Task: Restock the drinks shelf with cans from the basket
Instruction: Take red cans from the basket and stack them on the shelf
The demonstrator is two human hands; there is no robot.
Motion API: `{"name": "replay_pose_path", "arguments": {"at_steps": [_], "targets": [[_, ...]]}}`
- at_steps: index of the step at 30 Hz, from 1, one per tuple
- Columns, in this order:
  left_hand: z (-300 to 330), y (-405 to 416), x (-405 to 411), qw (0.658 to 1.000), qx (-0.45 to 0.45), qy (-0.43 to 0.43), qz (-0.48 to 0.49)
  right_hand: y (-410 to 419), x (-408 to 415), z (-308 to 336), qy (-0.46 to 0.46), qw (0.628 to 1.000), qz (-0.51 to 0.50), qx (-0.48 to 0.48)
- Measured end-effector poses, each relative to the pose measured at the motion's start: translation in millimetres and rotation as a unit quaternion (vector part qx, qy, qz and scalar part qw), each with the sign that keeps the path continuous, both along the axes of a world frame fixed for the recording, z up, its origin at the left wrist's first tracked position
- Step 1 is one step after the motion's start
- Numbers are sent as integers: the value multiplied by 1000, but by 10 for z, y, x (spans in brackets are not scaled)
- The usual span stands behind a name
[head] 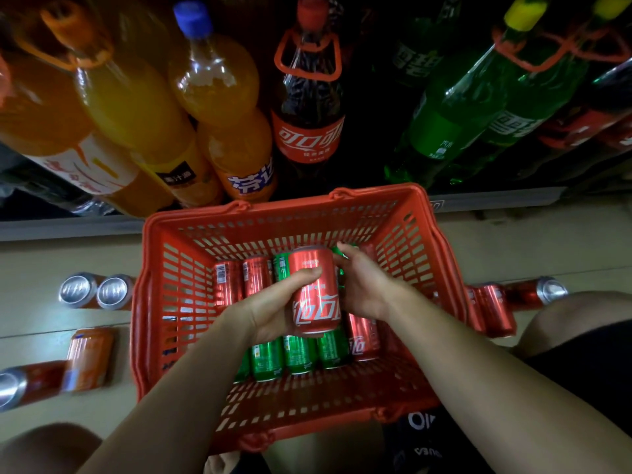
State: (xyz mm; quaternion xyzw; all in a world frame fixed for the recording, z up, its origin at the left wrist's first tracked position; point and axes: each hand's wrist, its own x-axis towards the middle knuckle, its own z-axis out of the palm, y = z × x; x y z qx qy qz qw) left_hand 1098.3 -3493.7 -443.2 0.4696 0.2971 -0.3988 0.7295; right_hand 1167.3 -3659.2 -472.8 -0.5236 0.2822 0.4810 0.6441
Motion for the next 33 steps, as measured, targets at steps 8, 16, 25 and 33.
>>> {"name": "replay_pose_path", "arguments": {"at_steps": [8,16,25,33], "targets": [[-107,-17,-89,998,56,-6,-32,-182,-30,-337,-62,970,125,-199],[-106,36,-182,990,129,-59,-8,-451,-382,-754,-102,918,257,-283],[44,-12,-191,980,162,-112,-4,-658,-446,-994,-56,943,183,-272],[500,51,-261,981,159,-110,20,-688,-233,168,-31,984,126,-122]]}}
